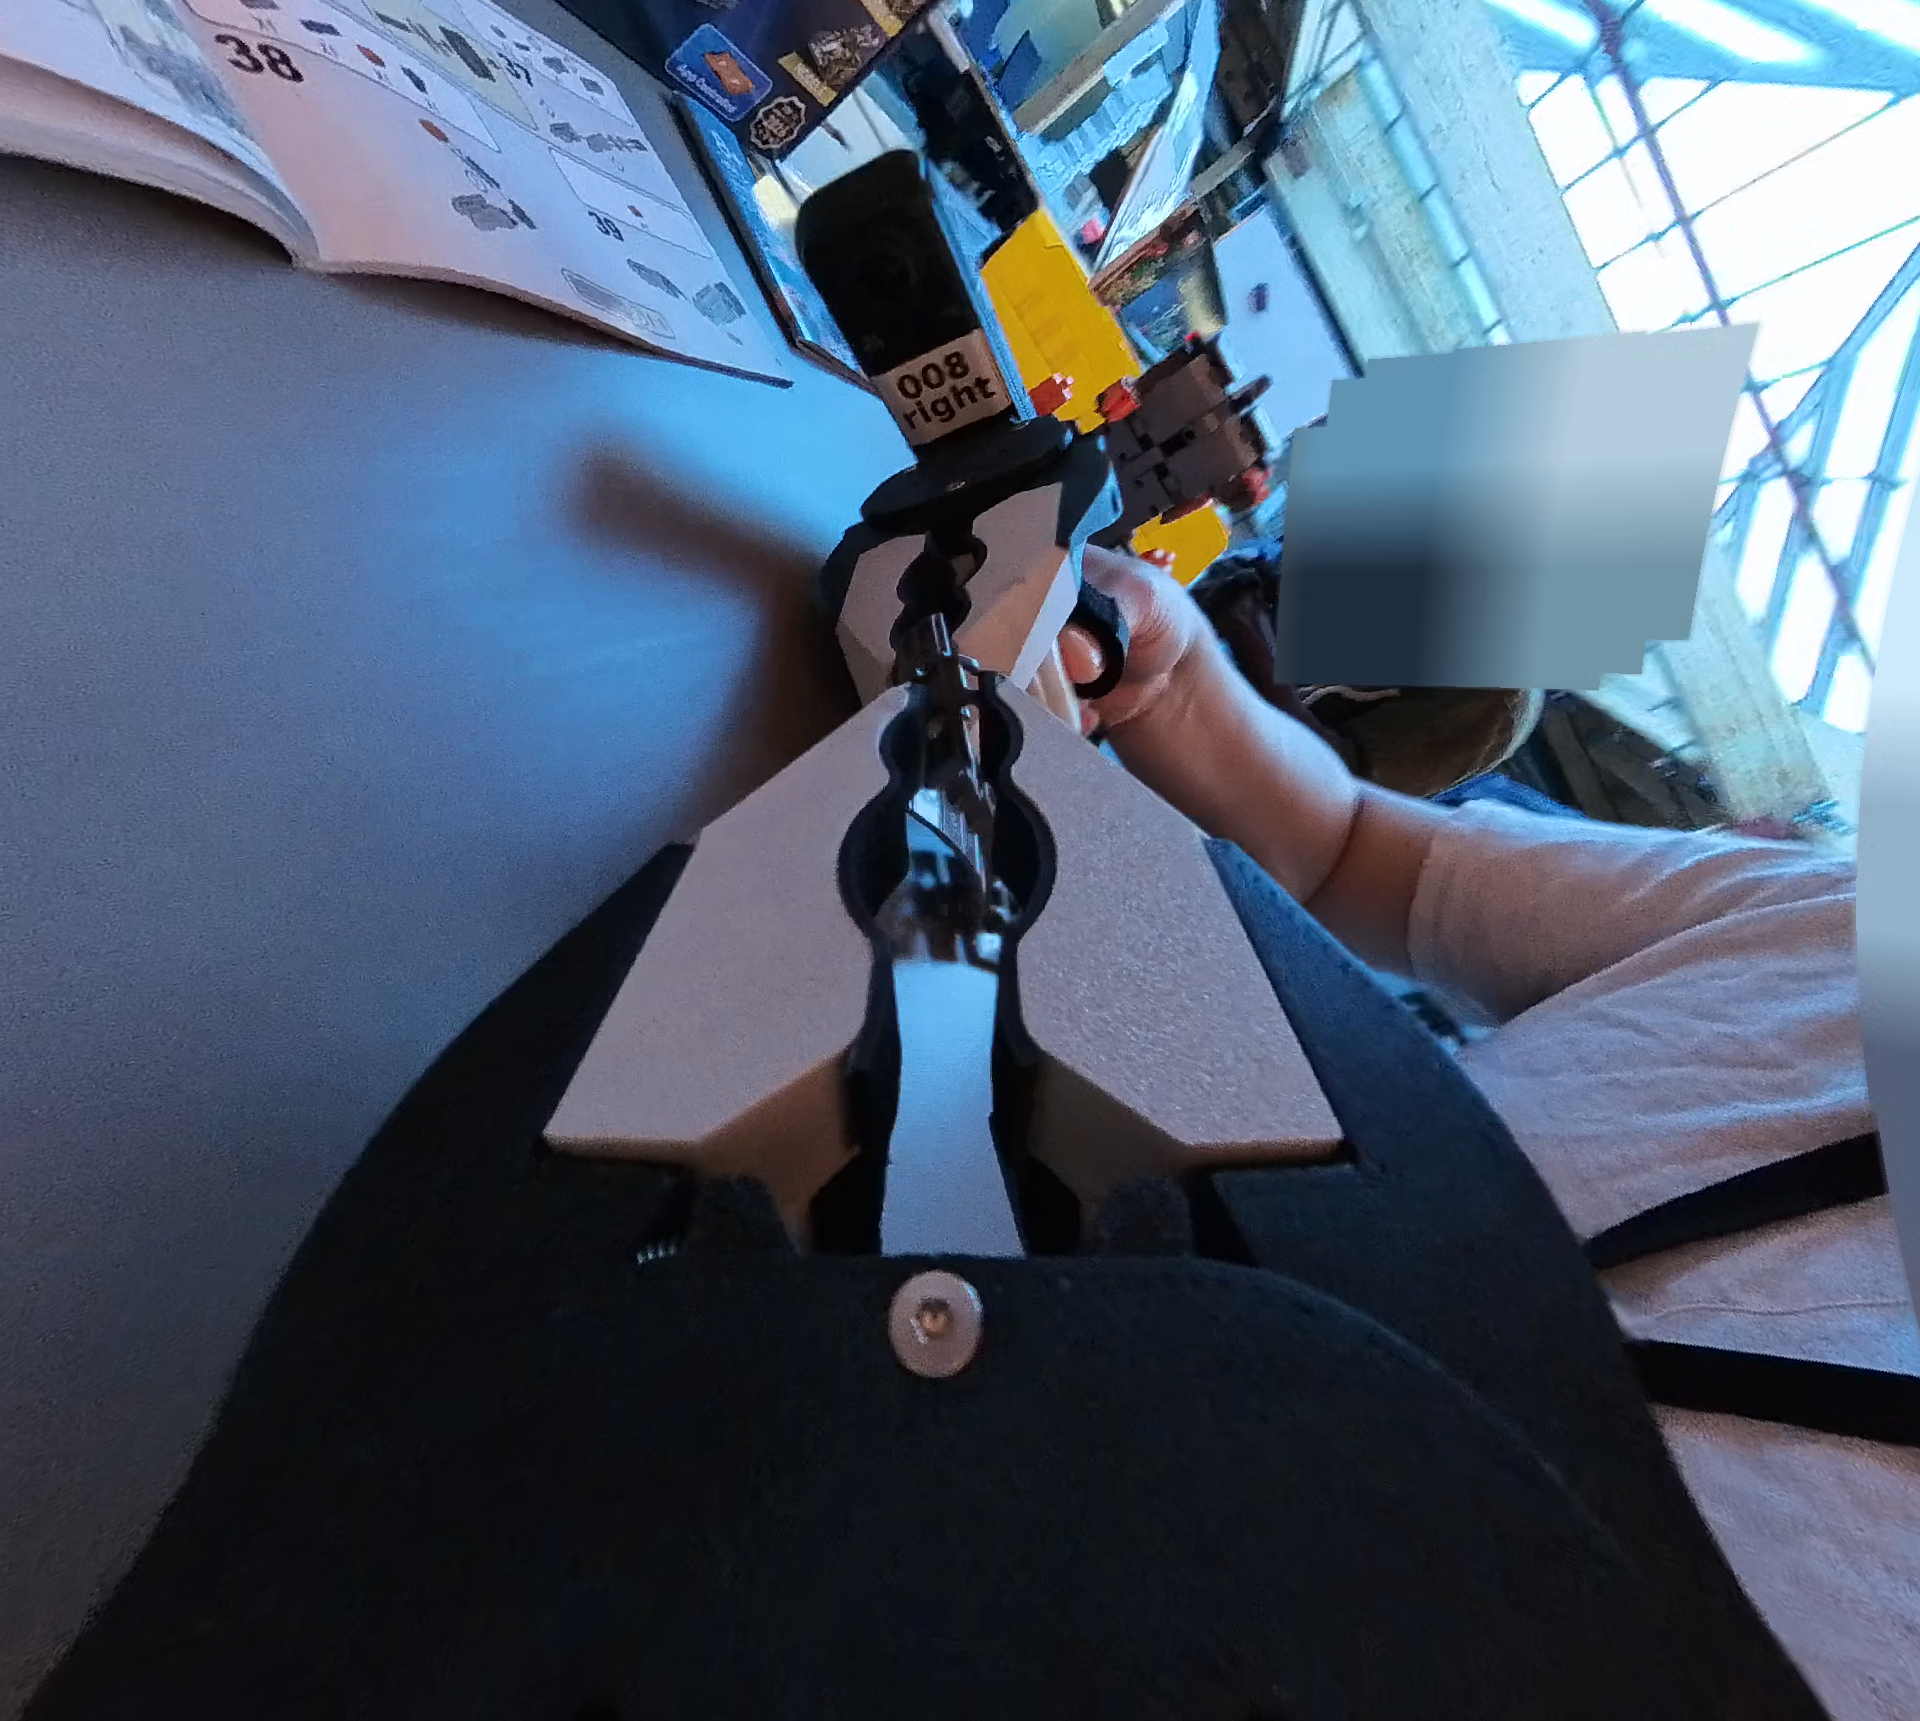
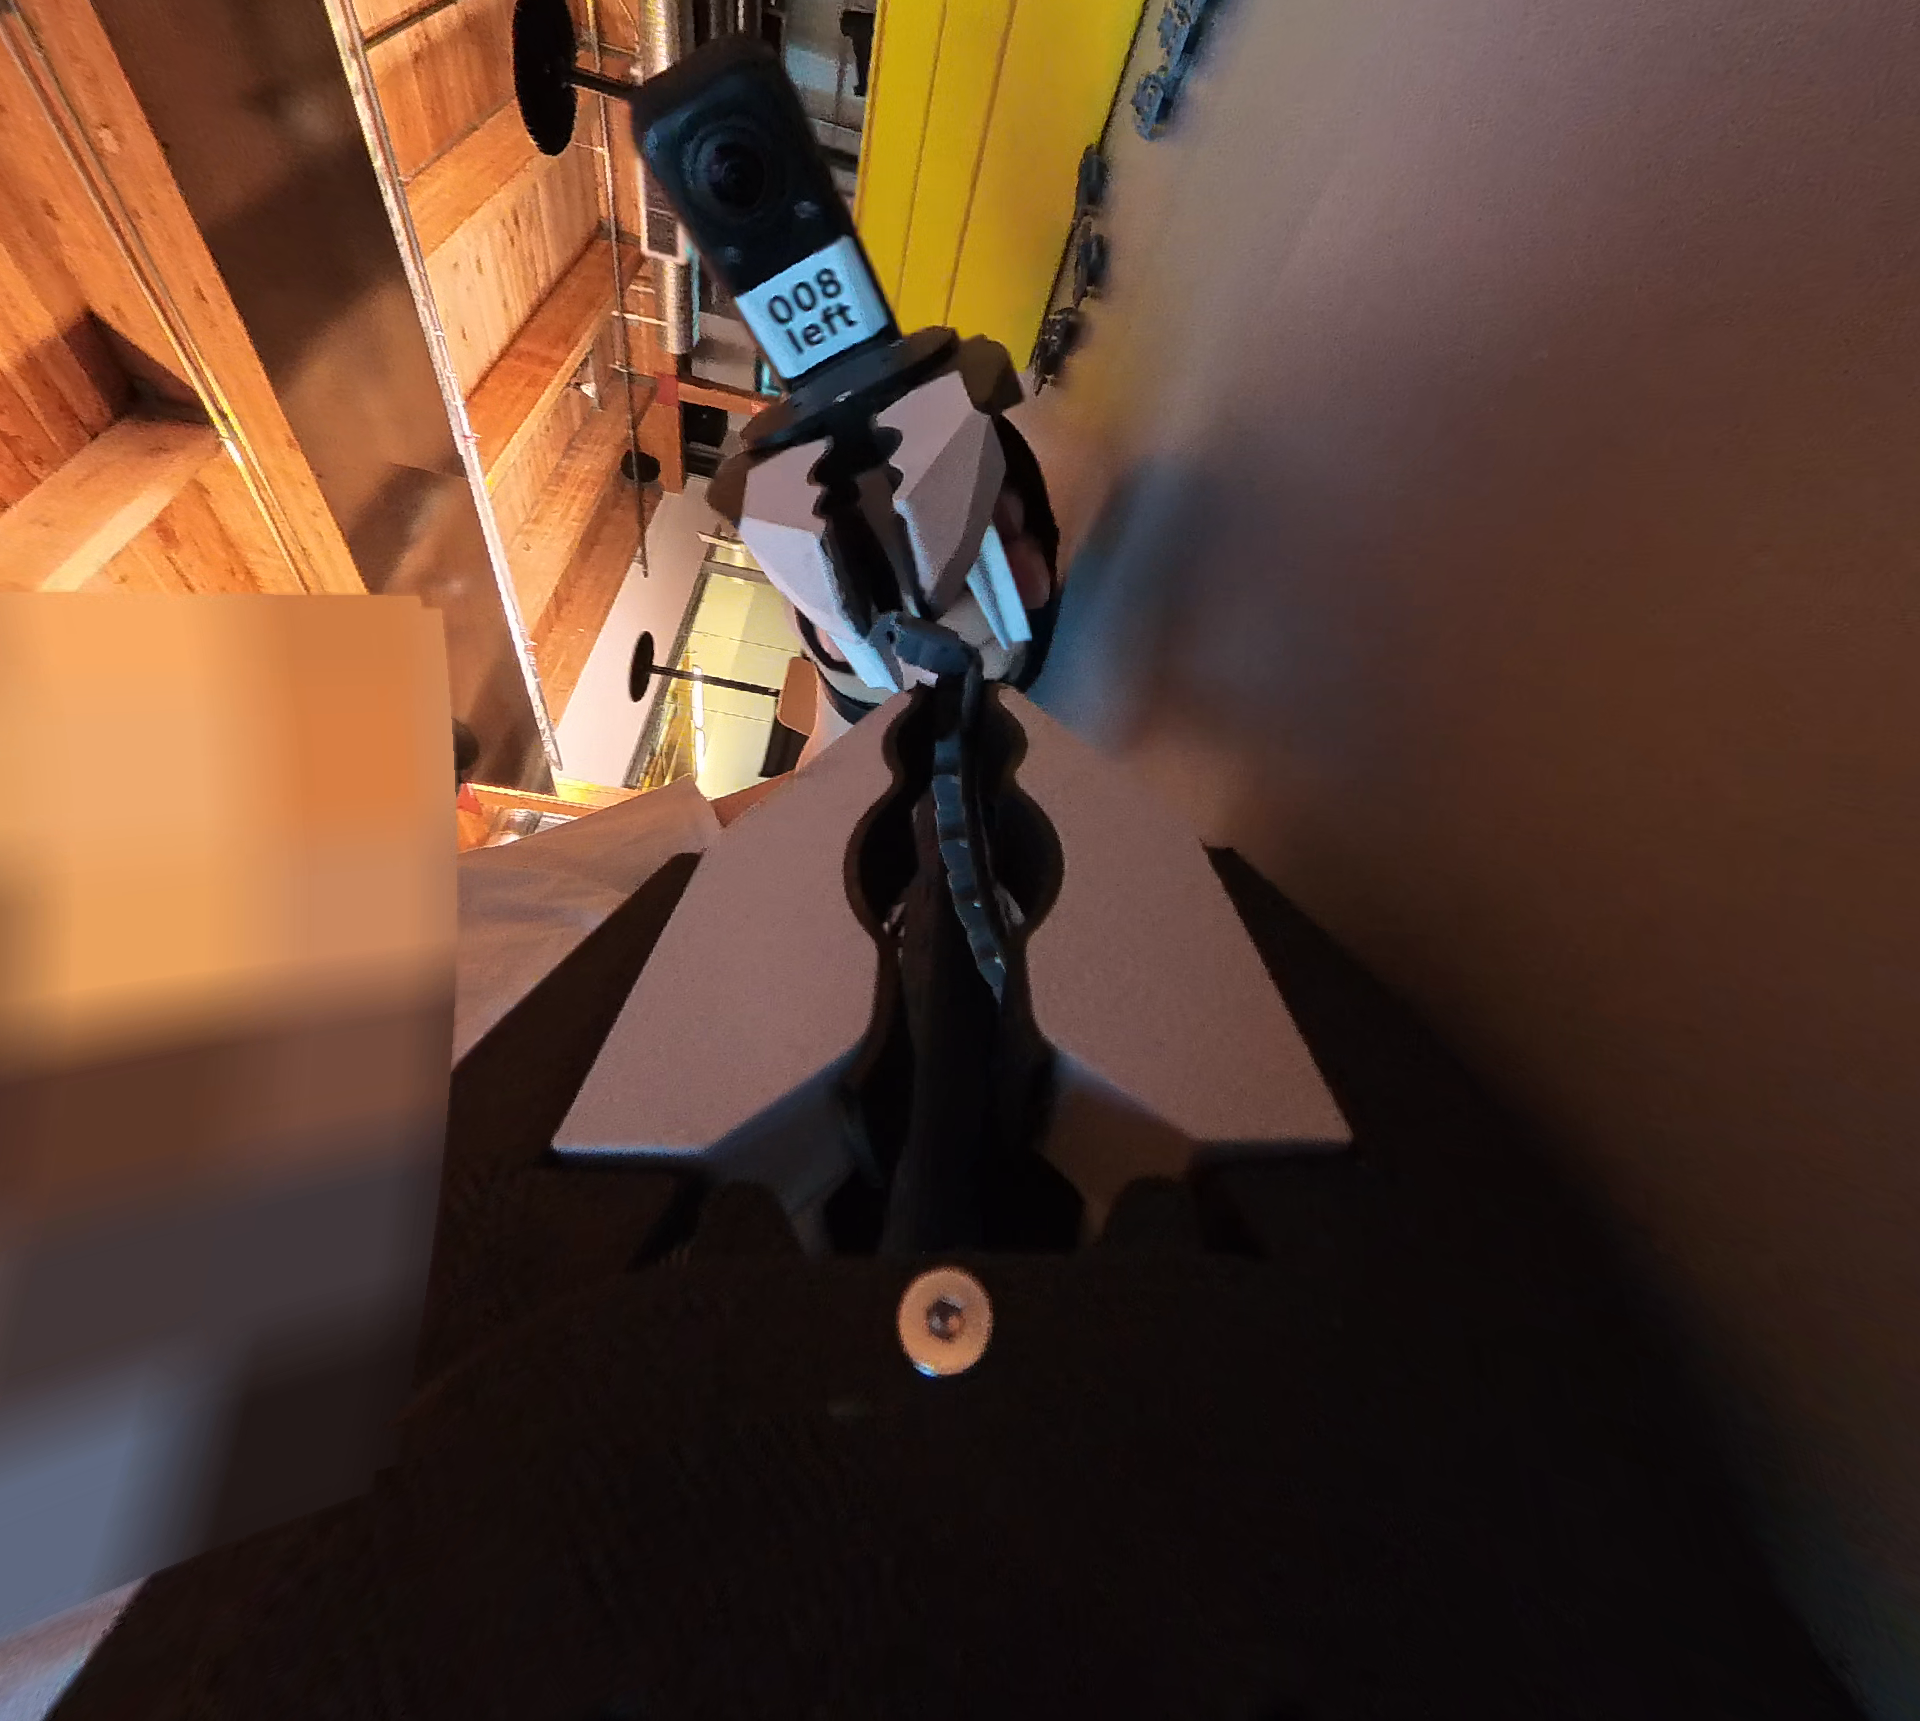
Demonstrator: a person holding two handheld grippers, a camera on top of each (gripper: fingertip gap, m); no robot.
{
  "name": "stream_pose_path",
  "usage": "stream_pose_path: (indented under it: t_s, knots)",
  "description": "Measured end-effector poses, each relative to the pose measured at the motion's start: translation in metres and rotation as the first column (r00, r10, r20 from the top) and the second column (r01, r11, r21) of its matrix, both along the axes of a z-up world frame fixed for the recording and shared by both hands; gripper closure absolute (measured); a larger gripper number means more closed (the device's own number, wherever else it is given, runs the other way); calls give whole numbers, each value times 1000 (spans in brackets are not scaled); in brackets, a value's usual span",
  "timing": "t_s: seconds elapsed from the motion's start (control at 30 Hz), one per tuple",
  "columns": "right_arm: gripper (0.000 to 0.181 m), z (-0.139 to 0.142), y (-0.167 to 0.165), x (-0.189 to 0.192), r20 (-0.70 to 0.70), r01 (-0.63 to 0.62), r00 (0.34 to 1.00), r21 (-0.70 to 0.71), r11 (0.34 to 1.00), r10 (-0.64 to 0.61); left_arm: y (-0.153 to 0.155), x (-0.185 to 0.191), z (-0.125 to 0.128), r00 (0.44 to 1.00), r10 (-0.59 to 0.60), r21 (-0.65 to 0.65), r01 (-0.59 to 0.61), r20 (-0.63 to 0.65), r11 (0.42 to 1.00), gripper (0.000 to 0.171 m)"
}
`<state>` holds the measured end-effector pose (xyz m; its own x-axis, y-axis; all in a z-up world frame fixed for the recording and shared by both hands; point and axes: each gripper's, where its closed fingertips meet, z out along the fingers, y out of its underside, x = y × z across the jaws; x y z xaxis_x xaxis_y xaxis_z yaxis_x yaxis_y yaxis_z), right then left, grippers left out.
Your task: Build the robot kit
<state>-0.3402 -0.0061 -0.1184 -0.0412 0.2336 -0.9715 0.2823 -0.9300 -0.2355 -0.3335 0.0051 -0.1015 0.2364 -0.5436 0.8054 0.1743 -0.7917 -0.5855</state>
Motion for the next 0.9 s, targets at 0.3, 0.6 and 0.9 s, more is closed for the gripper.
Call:
stream_pose_path:
  t_s: [0.3,0.6,0.9]
  knots:
    - [176,2,-1,1,-19,-16,1000,-46,999,15,6,-6,6,997,38,-33,-36,65,999,160]
    - [176,-5,2,0,24,10,1000,-21,1000,-9,7,-1,-4,984,74,160,-48,-164,986,168]
    - [176,-5,5,1,26,33,999,-27,999,-32,8,-8,3,989,90,164,-70,-115,984,164]
